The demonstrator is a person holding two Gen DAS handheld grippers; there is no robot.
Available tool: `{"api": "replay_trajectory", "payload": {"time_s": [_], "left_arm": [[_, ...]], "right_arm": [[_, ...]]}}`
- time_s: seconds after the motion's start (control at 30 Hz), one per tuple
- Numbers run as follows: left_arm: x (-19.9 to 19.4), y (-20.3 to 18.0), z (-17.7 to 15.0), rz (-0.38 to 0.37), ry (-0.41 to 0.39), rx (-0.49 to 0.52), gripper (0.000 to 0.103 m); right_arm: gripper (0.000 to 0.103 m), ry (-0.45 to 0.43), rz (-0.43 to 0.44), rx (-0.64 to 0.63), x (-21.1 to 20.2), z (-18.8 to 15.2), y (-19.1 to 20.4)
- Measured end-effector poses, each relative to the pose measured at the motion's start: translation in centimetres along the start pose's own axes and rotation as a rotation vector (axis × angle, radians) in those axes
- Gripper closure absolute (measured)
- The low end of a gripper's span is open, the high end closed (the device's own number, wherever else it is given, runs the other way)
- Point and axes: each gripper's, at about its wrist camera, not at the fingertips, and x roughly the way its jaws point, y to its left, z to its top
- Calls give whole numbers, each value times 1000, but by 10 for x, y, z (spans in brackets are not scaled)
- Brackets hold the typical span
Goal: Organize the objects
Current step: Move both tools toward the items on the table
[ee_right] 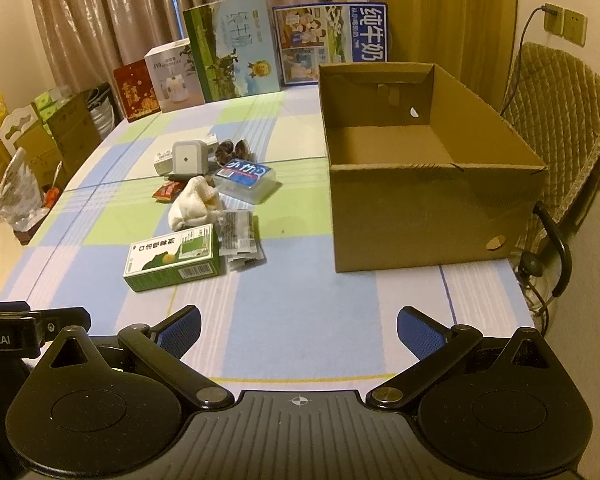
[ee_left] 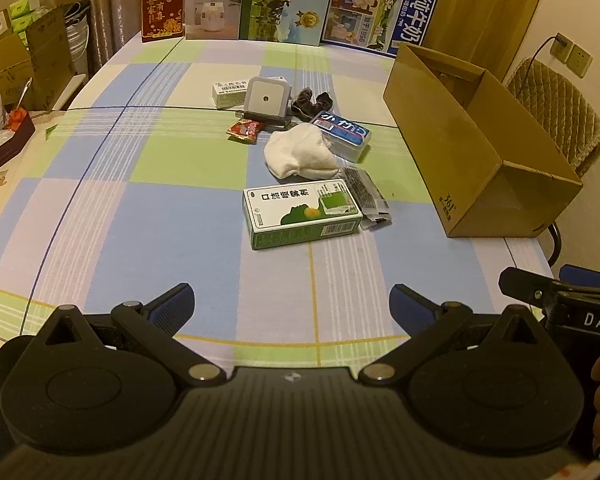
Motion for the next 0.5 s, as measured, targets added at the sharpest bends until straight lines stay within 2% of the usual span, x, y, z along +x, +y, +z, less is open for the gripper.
{"api": "replay_trajectory", "payload": {"time_s": [0.5], "left_arm": [[19,13,4,-37,39,-32,1]], "right_arm": [[2,26,6,0,16,6,-2]]}}
